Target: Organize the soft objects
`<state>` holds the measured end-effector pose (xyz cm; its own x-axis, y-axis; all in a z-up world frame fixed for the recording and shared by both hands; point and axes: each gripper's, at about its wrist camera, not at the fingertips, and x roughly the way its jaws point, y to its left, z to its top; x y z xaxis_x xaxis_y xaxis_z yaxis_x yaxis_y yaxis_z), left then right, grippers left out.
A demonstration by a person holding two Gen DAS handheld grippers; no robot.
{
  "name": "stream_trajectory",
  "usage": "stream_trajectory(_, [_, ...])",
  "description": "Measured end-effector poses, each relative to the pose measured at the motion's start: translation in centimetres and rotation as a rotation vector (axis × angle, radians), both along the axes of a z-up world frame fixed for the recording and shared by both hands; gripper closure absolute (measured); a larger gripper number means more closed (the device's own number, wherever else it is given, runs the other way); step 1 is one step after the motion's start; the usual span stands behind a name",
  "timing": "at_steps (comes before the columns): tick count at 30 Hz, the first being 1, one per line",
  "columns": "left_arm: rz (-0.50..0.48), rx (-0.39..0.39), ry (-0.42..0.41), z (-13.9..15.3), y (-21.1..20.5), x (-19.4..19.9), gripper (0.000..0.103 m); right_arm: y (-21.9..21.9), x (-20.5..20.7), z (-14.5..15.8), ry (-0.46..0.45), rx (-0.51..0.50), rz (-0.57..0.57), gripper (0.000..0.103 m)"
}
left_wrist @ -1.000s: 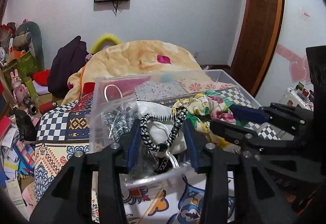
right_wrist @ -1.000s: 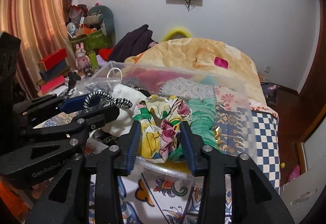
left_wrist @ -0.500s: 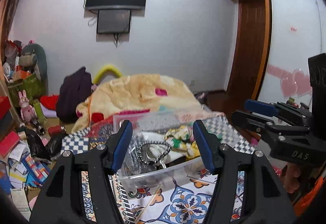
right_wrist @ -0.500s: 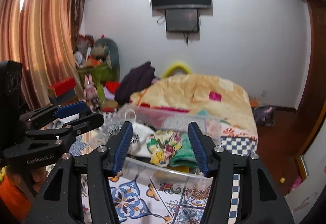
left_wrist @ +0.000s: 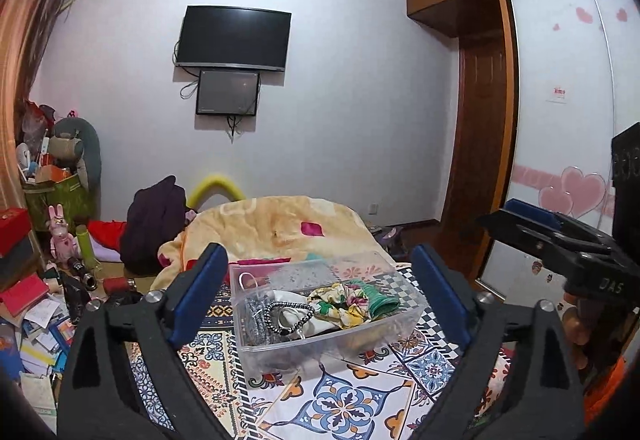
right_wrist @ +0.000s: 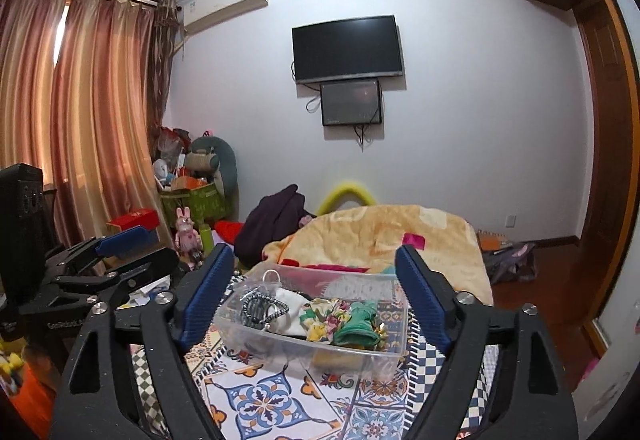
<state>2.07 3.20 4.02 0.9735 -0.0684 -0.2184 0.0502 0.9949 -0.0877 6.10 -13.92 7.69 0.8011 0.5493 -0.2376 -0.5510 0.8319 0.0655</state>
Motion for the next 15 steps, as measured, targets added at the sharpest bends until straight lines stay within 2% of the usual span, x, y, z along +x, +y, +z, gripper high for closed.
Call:
stream_trajectory(3, [0.006, 0.002, -0.004, -0.09, -0.13, -0.34, 0.002, 0.10, -0.43, -0.12, -0.016, 0.004, -0.006, 0.014])
stream_trajectory(8, [0.003, -0.009, 0.003, -0.30, -0.11, -0.78, 0.001, 0.31, -0.47, -0.66, -0.013, 0.009, -0.010, 0.003])
stream_trajectory(15, [0.010, 0.000, 0.000, -0.56, -0.32, -0.95, 0.001, -0.11, -0.94, -0.85, -0.009, 0.016, -0.005, 0.003])
